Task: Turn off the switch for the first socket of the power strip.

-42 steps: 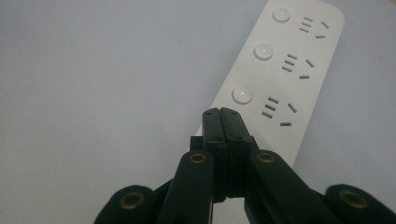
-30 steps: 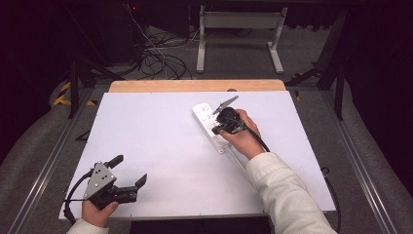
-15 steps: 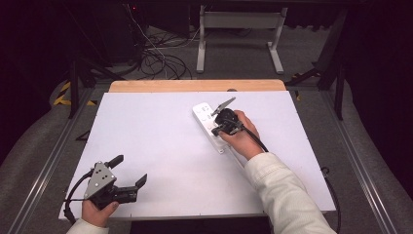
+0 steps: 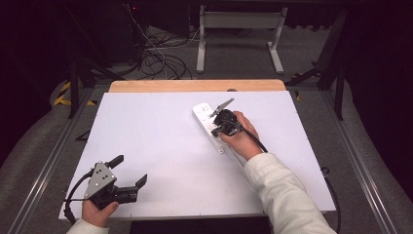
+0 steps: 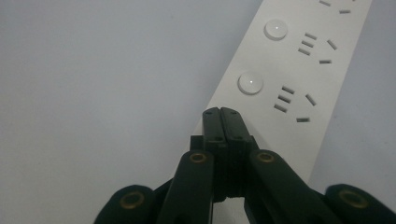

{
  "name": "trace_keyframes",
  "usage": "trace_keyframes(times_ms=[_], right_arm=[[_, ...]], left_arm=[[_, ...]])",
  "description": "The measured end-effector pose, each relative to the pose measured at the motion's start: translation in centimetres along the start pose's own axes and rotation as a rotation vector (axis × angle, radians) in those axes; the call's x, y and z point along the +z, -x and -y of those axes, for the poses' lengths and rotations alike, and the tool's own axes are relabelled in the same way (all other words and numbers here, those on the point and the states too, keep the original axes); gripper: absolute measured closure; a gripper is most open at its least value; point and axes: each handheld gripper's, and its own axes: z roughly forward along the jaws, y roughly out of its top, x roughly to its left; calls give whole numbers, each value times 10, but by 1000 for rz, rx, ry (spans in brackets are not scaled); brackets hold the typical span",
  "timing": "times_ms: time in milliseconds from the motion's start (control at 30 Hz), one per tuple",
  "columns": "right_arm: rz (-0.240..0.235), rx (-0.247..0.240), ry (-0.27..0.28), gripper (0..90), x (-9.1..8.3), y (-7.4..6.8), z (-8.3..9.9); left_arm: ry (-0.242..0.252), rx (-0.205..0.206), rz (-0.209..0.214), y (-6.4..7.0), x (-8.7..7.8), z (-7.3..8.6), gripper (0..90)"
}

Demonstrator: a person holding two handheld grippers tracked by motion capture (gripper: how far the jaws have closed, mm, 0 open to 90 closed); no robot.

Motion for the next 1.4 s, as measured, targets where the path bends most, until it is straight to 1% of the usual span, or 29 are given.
trace_keyframes(times_ms=[100, 267, 400, 533, 600, 667, 733, 867, 1000, 1200, 1267, 1400], right_arm=[[4, 6, 4, 900, 1, 0, 1], [-9, 8, 5, 900, 1, 1, 1], [-4, 11, 7, 900, 1, 1, 2], [-12, 24, 18, 900, 2, 2, 3], [-10, 28, 23, 900, 2, 2, 4], [3, 21, 23, 900, 2, 1, 4], [5, 17, 24, 900, 2, 0, 4], [2, 31, 44, 900, 2, 1, 7], [21, 21, 53, 900, 2, -2, 8], [14, 33, 68, 900, 2, -1, 11], [13, 38, 75, 900, 2, -1, 12], [29, 36, 81, 900, 3, -2, 12]], left_arm=[[0, -1, 0, 0, 0, 0, 43], [0, -1, 2, 0, 0, 0, 43], [1, -2, 2, 0, 0, 0, 43], [0, -2, 4, 0, 0, 0, 43], [0, -2, 6, 1, 0, 0, 43], [-1, -3, 6, 1, 0, 0, 43], [-1, -3, 8, 1, 0, 0, 43], [0, -6, 8, 1, 0, 0, 43], [-3, -5, 8, 1, 1, 0, 43], [-3, -6, 9, 2, 1, 0, 43], [-3, 0, 8, 1, 1, 0, 43], [-4, -7, 10, 2, 0, 0, 43]])
